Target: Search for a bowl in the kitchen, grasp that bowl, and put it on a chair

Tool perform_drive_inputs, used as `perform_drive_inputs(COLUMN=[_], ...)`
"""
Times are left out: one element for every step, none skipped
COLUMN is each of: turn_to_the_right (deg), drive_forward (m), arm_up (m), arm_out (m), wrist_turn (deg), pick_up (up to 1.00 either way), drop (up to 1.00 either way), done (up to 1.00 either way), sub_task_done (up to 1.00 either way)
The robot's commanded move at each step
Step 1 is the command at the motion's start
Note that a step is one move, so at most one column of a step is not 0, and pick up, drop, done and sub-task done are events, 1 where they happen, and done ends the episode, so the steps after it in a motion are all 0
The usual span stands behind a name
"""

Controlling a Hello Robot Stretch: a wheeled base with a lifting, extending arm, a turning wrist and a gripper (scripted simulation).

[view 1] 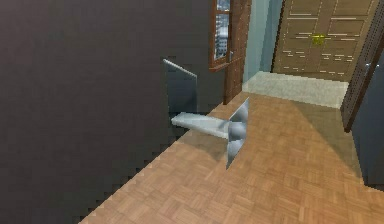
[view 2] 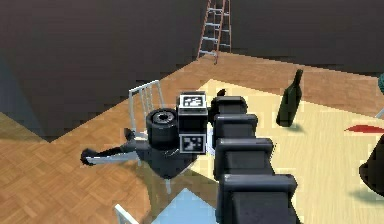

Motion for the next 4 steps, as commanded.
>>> perform_drive_inputs(turn_to_the_right=[0.0,0.0,0.0,0.0], drive_forward=[0.0,0.0,0.0,0.0], arm_up=[0.0,0.0,0.0,0.0], arm_out=[0.0,0.0,-0.1,0.2], wrist_turn=[-45.0,-36.0,0.0,0.0], pick_up=[0.0,0.0,0.0,0.0], drop=[0.0,0.0,0.0,0.0], done=[0.0,0.0,0.0,0.0], sub_task_done=[0.0,0.0,0.0,0.0])
